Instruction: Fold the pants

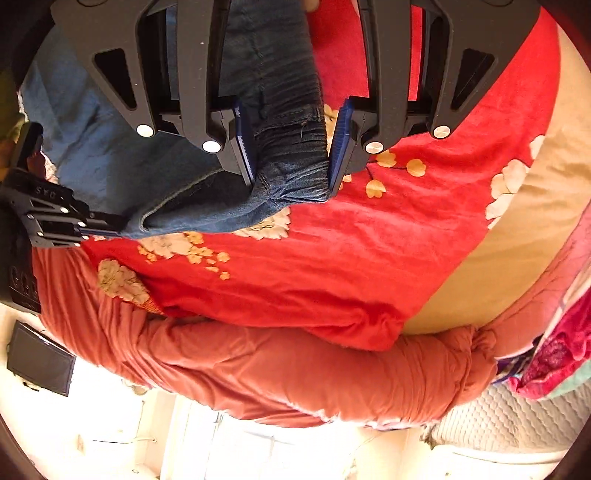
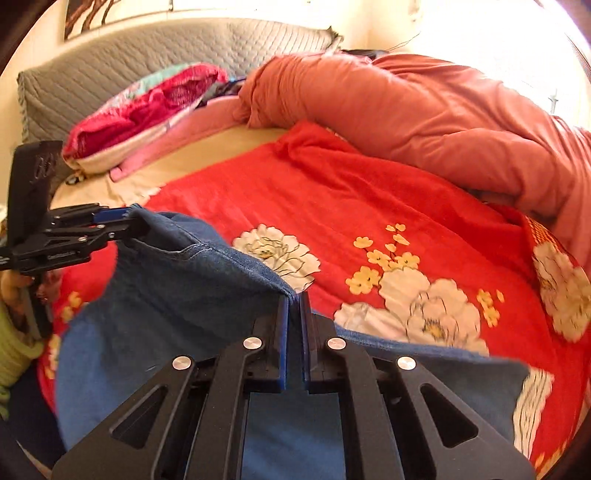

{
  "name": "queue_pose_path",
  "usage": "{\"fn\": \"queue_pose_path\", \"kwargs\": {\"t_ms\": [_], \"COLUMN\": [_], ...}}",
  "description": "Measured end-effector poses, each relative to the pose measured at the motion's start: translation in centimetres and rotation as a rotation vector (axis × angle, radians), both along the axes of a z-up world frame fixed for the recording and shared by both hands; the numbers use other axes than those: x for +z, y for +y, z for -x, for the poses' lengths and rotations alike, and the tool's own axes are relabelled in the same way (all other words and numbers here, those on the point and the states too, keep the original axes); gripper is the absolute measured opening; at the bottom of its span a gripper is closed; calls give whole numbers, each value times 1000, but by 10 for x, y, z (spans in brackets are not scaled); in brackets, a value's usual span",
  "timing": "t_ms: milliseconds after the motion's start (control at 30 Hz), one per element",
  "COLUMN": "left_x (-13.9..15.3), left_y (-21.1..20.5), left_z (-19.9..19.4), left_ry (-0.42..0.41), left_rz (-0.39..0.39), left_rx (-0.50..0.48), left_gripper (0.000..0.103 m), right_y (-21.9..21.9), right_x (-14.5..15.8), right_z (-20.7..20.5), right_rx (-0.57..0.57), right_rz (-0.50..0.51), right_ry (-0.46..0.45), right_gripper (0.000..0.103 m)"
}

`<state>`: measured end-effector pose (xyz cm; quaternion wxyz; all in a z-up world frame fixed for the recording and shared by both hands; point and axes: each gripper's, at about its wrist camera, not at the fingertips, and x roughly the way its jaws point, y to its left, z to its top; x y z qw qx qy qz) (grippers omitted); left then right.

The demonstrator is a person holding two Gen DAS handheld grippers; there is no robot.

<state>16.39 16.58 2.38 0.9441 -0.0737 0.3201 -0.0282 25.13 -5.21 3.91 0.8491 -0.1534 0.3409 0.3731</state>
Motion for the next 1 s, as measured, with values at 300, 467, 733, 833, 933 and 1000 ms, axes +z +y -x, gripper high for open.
{"fn": "queue_pose_path", "kwargs": {"t_ms": [300, 467, 733, 833, 933, 1000], "left_x": [13, 10, -4, -9, -14, -19], "left_y": [-26, -34, -42, -46, -49, -47], "left_z": [58, 97, 146, 156, 162, 163], "left_ry": [-73, -79, -29, -6, 22, 45], "left_rz": [-21, -2, 3, -27, -50, -51], "left_rx": [-1, 0, -29, -36, -39, -30], "left_gripper": [29, 29, 29, 29, 30, 30], "right_y": [-34, -47, -60, -60, -58, -56], "right_x": [16, 7, -10, -20, -28, -33], "right_z": [85, 129, 183, 198, 212, 217], "right_rx": [-21, -34, -48, -54, -51, -53], "right_rz": [-75, -121, -154, -157, -132, -130], "right_ry": [11, 57, 115, 147, 153, 163], "right_gripper": [4, 4, 5, 5, 5, 5]}}
